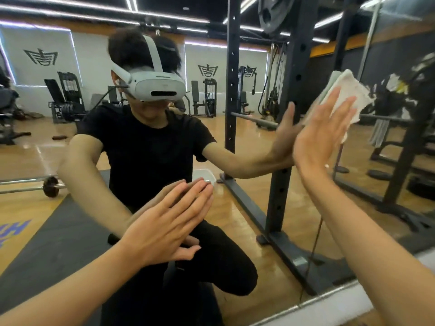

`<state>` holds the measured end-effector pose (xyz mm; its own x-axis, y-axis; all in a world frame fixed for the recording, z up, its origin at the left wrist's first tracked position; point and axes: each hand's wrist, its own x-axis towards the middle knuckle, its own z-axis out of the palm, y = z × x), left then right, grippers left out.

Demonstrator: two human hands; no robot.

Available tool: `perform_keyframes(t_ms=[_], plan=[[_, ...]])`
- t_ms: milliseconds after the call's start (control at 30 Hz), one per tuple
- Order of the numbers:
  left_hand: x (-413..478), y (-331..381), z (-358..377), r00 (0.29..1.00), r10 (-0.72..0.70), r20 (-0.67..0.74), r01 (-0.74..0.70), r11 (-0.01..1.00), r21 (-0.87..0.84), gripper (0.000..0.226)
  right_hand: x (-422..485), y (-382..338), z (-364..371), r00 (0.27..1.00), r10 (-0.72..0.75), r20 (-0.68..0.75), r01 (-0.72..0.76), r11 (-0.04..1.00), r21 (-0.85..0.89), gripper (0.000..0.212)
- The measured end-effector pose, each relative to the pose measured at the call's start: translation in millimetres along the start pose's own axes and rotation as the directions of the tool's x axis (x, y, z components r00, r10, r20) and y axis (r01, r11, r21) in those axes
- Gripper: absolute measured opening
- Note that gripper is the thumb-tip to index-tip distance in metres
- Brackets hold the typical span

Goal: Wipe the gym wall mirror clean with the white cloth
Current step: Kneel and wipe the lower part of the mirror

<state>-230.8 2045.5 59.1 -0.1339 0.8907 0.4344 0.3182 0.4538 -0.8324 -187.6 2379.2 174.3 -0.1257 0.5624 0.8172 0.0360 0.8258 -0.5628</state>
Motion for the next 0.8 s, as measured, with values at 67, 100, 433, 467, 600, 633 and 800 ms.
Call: perform_keyframes(t_ms=[67,100,433,467,600,633,800], plan=[[0.2,-0.2,1.1,1.000,-0.005,-0.012,0.005,1.000,0.001,0.110,-17.3,-53.3,4.8,0.999,-0.050,-0.019,0.050,0.999,0.016,0.069],[-0.8,0.3,1.8,1.000,-0.010,-0.021,0.010,1.000,0.003,0.110,-29.2,-77.9,6.9,0.989,-0.151,-0.003,0.151,0.989,-0.001,0.070],[-0.5,-1.8,-4.4,1.000,0.018,-0.021,-0.019,0.999,-0.042,0.103,-88.0,-100.5,0.4,0.312,-0.923,0.225,0.932,0.343,0.115,0.064],[-0.3,-2.0,-6.0,1.000,0.009,-0.024,-0.010,1.000,-0.027,0.105,-74.0,-79.9,-0.8,0.354,-0.904,0.239,0.922,0.381,0.075,0.065],[0.2,-3.9,-9.4,1.000,-0.015,-0.012,0.015,1.000,-0.003,0.108,-43.3,18.3,-19.6,0.716,-0.634,0.293,0.687,0.714,-0.133,0.071],[0.5,-4.3,-9.0,1.000,-0.016,-0.017,0.016,1.000,0.000,0.108,-42.8,33.6,-25.9,0.760,-0.575,0.304,0.636,0.755,-0.161,0.069],[2.1,-2.5,-11.5,1.000,-0.002,-0.026,0.001,0.999,-0.046,0.110,-26.5,25.2,-28.8,0.776,-0.591,0.220,0.628,0.757,-0.182,0.057]])
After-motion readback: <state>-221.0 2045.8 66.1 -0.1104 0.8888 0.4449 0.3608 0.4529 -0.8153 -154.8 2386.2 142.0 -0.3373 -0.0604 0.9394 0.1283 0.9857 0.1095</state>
